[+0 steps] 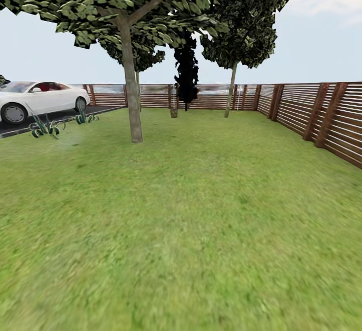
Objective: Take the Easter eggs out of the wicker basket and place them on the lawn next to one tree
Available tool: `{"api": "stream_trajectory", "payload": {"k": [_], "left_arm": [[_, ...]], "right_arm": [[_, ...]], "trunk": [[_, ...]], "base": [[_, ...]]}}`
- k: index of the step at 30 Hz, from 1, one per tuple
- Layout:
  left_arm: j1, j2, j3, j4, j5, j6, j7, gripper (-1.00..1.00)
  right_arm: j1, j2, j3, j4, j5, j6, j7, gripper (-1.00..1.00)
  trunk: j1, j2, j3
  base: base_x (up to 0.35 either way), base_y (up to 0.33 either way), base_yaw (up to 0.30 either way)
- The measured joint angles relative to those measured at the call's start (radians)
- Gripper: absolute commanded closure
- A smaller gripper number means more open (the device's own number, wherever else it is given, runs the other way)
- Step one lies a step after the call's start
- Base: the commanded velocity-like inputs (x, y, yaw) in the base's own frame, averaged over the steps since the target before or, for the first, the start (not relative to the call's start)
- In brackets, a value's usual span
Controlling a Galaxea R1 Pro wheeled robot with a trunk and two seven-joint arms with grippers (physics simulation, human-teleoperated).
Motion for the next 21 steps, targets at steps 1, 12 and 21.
{"api": "stream_trajectory", "payload": {"k": [1,12,21], "left_arm": [[0.0,0.0,0.0,0.0,0.0,0.0,0.0,-1.0],[0.0,0.0,0.001,0.001,0.0,0.0,0.001,-1.0],[-0.001,0.0,0.001,0.001,0.0,0.0,0.001,-1.0]], "right_arm": [[0.0,0.0,0.0,0.0,0.0,0.0,0.0,-1.0],[0.0,0.0,0.0,0.0,0.0,0.0,0.0,-1.0],[0.0,0.0,0.0,0.0,0.0,-0.001,0.0,-1.0]], "trunk": [[0.0,0.0,0.0],[0.0,0.0,0.0],[0.0,0.0,0.0]], "base": [[0.338,0.0,0.0],[0.338,0.0,0.0],[0.339,0.0,0.0]]}}
